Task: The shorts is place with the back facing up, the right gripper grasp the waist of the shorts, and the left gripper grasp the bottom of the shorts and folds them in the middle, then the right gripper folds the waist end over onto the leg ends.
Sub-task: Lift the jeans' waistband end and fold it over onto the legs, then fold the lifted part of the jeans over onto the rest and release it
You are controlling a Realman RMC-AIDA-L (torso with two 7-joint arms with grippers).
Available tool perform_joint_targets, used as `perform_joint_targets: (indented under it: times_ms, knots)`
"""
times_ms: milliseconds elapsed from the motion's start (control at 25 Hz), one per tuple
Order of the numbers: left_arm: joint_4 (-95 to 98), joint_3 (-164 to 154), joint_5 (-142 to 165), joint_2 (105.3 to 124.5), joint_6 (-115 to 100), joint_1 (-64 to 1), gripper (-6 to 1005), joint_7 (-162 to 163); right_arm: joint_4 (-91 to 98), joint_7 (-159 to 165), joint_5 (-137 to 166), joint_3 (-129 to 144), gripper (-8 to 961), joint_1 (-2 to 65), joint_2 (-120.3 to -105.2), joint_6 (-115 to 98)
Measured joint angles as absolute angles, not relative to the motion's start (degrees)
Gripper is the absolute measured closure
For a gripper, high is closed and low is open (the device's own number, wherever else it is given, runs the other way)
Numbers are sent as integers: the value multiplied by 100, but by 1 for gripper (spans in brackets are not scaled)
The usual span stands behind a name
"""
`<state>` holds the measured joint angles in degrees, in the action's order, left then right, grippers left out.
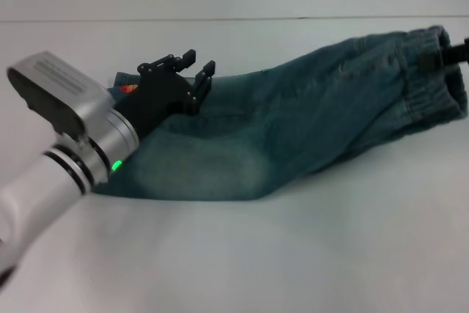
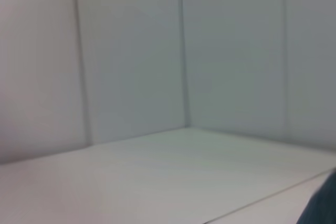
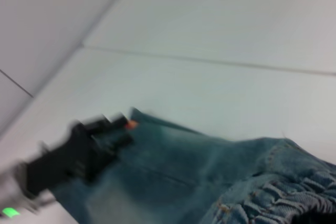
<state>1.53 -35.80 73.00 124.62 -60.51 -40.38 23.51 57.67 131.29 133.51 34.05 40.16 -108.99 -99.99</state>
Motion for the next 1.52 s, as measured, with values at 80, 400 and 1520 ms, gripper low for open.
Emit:
perform_joint_targets:
  times_ms: [80, 400, 1520]
  knots:
    - [-413, -3131, 7032, 12462, -6001, -4144, 557, 1150, 5803, 13240, 13114, 3409, 847, 4045, -10886, -10064]
    - [-1992, -1666, 7190, 12463, -5818, -4260, 843, -1976, 5810, 13417, 12758, 3451, 852, 4333, -10845, -10115]
    - [-2946, -188, 10078, 12463, -4521, -4241, 999, -912, 5751, 13569, 12390, 3553, 851, 4958, -10940, -10569]
